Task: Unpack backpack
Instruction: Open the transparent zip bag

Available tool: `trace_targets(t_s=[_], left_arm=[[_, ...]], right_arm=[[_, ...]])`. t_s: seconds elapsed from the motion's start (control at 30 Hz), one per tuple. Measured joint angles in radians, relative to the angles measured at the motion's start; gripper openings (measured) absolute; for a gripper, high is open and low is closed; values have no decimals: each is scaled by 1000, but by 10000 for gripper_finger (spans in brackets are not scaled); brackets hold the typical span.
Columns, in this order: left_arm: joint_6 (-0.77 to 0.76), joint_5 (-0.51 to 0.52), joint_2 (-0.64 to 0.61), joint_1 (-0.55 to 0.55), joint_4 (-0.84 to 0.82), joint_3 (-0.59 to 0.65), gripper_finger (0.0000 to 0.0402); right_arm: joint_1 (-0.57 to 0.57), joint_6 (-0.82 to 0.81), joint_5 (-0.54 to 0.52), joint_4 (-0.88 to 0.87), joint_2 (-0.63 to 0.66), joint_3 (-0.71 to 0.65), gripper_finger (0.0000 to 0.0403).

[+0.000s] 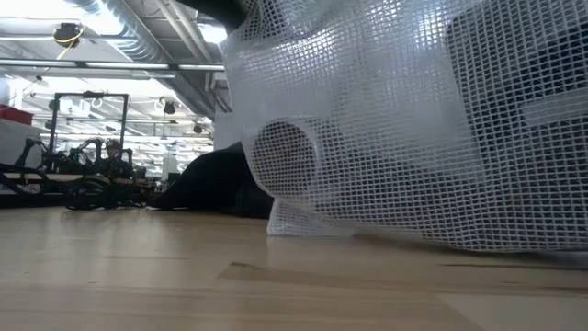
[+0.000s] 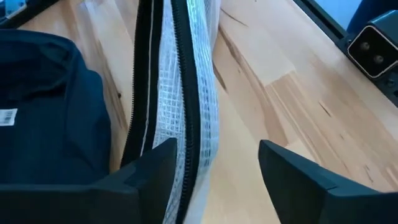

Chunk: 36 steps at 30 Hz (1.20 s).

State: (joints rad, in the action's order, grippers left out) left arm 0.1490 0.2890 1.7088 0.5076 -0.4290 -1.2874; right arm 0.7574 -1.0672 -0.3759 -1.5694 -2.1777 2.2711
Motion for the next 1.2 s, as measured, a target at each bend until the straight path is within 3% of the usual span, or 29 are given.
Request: trace_targets(t_s=[0.1,0.33,1.2], left_arm=[[14,0,0,3,-7,-26,165],[46,0,-1,11,-34,-62,13],[9,89,0,-18,-251,-63,0]], right_arm=[[0,0,0,-2,0,0,1],[0,0,0,1,0,0,1],[-2,-1,2,5,0,0,1]])
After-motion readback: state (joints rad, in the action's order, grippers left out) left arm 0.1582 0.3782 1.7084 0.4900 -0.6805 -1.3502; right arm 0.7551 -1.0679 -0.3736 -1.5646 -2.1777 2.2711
